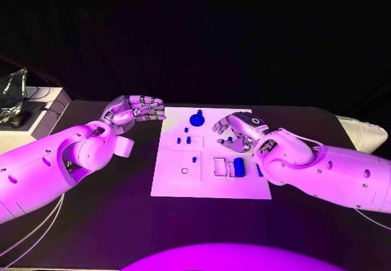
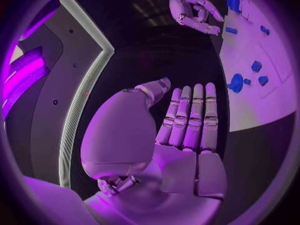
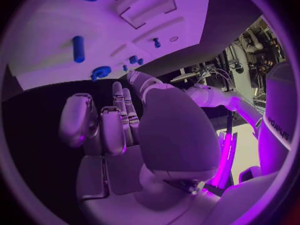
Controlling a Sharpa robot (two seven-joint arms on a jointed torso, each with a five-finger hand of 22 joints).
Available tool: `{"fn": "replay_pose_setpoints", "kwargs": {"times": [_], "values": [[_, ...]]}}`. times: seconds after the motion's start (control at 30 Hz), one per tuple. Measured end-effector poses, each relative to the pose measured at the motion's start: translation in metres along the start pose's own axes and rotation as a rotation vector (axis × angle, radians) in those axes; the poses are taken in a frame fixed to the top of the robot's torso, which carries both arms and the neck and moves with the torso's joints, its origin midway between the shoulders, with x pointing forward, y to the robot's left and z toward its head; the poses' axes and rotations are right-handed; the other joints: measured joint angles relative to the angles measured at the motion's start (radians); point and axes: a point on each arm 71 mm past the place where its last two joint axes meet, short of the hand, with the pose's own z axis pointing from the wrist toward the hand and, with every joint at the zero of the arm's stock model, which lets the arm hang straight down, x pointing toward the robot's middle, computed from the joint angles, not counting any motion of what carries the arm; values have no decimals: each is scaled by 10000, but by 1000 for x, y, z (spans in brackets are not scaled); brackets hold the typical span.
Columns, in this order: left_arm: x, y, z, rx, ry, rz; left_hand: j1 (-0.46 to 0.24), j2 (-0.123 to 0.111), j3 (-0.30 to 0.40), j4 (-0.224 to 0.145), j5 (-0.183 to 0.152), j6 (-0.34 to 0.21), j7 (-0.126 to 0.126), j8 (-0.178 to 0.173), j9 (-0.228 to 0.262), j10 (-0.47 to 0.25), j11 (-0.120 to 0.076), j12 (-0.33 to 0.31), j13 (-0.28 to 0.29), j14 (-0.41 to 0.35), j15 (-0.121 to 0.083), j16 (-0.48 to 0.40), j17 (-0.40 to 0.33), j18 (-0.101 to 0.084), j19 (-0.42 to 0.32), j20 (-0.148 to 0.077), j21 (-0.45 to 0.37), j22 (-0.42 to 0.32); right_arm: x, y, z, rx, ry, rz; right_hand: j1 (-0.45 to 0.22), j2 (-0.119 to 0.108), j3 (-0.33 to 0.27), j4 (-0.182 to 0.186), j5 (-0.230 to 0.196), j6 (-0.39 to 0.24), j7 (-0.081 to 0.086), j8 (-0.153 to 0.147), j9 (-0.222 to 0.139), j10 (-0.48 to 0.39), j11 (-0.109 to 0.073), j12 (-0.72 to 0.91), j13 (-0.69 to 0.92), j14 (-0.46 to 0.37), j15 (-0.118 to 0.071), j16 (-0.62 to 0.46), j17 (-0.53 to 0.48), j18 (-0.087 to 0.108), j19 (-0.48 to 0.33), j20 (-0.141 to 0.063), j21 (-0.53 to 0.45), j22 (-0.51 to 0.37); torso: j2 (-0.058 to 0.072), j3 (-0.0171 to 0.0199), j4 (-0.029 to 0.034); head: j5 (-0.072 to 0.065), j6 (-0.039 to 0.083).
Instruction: Assemble the parts on the task board
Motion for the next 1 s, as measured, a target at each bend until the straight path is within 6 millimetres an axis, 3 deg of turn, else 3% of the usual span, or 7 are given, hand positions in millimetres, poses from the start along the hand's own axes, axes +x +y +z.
{"fn": "replay_pose_setpoints", "kwargs": {"times": [0.13, 0.43, 1.0], "values": [[0, 0, 0, -4, -2, 0, 0, 0, 0, 0, 0, 0, 0, 0, -9, 0, 0, 0, 0, 0, 0, 0, 10, 0, 0, 0, -39, -9, -14, -16, 4, 389, 432, -248, -131, -198, -58, 92, 0, -132, -18, -39, -55, -244, 26, -278, -20, 0, 0, 35, 13, 0, 0, 0, 0, 0, -1, -1, -3, -88, 34], [0, 1, 1, 4, -19, -14, 0, 0, 0, 0, 0, 0, 0, 0, -9, 0, 0, 0, 0, 0, 0, 0, 34, 0, 34, -35, -39, -39, -16, -40, 15, 1048, 1668, -981, -138, -204, -393, 82, 0, -213, -87, -78, -82, -453, 54, -360, -20, 1, 1, 82, 100, 0, 0, 0, 0, 0, 2, 2, 2, -253, 67], [-1, 1, 1, -4, -43, -8, 0, 0, 0, 0, 0, 0, 0, 0, -17, 1, 0, 0, 0, 0, 0, 0, 42, 0, 34, -35, -39, -37, -2, -45, 23, 1196, 2623, -1529, 96, 30, -545, 68, 0, -178, -150, -78, -115, -454, 40, -359, 36, 1, 2, 111, 99, 0, -1, 0, -1, -2, 15, -16, 37, -223, -4]]}}
